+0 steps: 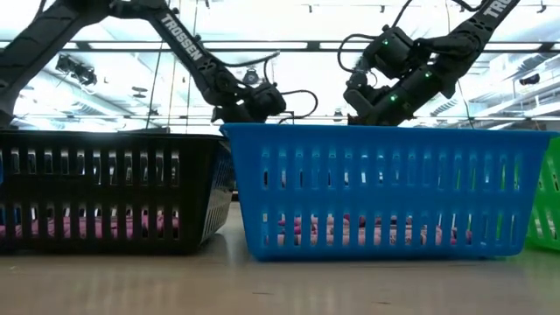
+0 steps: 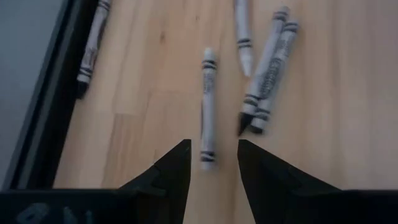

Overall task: Sort crayons
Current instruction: Put the white crayon into the green bin

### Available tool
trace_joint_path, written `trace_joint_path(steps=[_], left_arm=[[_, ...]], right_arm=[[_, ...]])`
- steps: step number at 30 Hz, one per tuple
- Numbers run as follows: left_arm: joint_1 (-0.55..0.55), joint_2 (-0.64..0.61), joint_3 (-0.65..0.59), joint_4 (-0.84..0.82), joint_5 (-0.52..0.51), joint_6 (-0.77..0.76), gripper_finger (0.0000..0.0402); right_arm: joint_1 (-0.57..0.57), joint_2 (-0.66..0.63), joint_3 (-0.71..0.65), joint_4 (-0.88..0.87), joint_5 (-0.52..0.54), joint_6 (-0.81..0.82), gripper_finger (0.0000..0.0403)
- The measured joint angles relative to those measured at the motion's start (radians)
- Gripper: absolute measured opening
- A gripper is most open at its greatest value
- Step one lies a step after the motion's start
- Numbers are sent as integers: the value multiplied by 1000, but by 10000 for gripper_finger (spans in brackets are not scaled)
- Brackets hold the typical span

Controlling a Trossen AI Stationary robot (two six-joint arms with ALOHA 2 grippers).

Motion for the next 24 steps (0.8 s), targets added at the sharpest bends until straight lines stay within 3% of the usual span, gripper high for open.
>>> trace_joint_path(steps=[14, 24], left_arm=[[1, 127, 195, -197, -7, -48, 142], [5, 129, 208, -244, 4, -52, 139]], right_arm=[[17, 0, 0, -6, -26, 7, 42], [19, 0, 0, -10, -26, -2, 42]])
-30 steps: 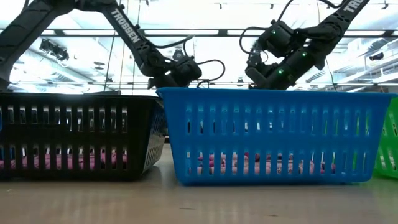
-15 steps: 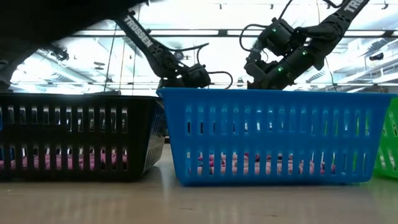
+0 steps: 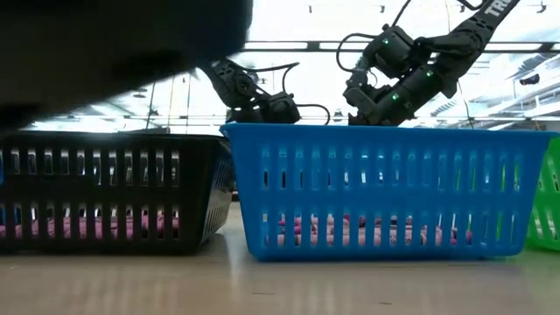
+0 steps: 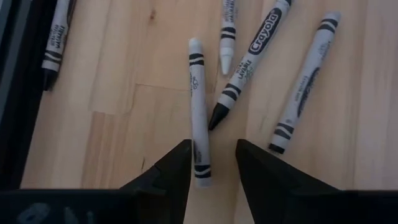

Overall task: Sort crayons
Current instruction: Put the white crayon into the green bin

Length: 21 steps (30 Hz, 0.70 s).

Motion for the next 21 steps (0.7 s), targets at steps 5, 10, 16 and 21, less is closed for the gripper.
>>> trace_joint_path(steps=[5, 10, 16, 21], left_arm=[[6, 0, 0, -10, 4, -8, 97], [14, 0, -1, -18, 19, -9, 65], [14, 0, -2, -19, 14, -16, 63], [14, 0, -2, -22, 11, -23, 61]], right_arm=[[0, 0, 0, -12, 0, -6, 42], [0, 0, 0, -23, 0, -6, 42], [0, 0, 0, -24, 0, -6, 42], [0, 0, 0, -24, 0, -6, 42]])
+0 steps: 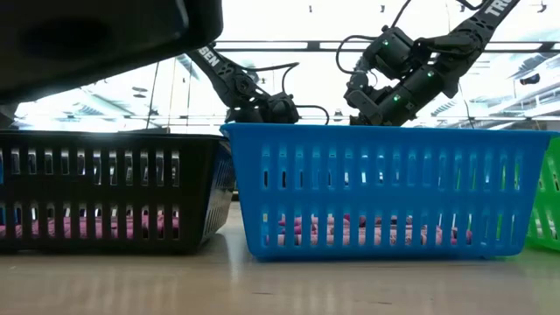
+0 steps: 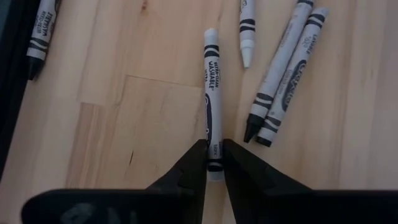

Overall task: Sort crayons
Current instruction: Put the white crayon into the green bin

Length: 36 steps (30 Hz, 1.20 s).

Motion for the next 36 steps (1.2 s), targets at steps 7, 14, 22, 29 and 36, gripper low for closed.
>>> trace_joint_path(steps=[7, 14, 22, 29, 36], left_arm=[[-4, 0, -1, -4, -25, -2, 60], [-5, -16, -5, -14, -47, 7, 56], [-2, -56, -6, -31, -54, 10, 37], [-7, -56, -6, -55, -44, 10, 36], [-38, -56, -5, -61, -41, 15, 35]], right_arm=[[0, 0, 0, -17, 0, 0, 42], [0, 0, 0, -21, 0, 0, 42], [0, 0, 0, -21, 0, 0, 42], [0, 0, 0, -24, -5, 3, 42], [0, -40, 0, -155, -21, 25, 42]])
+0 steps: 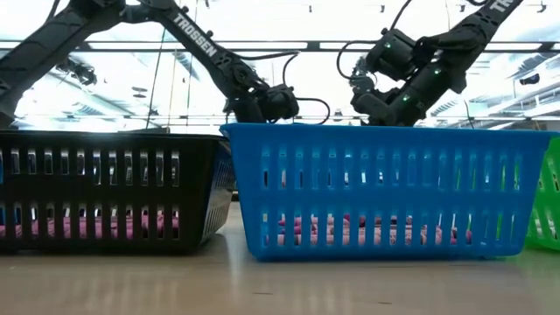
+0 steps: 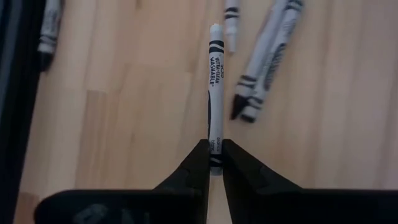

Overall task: Sort crayons
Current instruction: Put the white crayon into the green bin

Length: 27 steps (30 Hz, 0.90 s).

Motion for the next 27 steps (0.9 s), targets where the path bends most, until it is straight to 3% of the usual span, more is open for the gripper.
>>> trace_joint_path(steps=[14, 27], left_arm=[[-95, -77, 2, 12, -83, 16, 34], [-297, -103, 2, 48, -70, -64, 34]], right_arm=[[13, -146, 0, -247, 64, 78, 42], [14, -145, 0, -468, 185, 167, 42]])
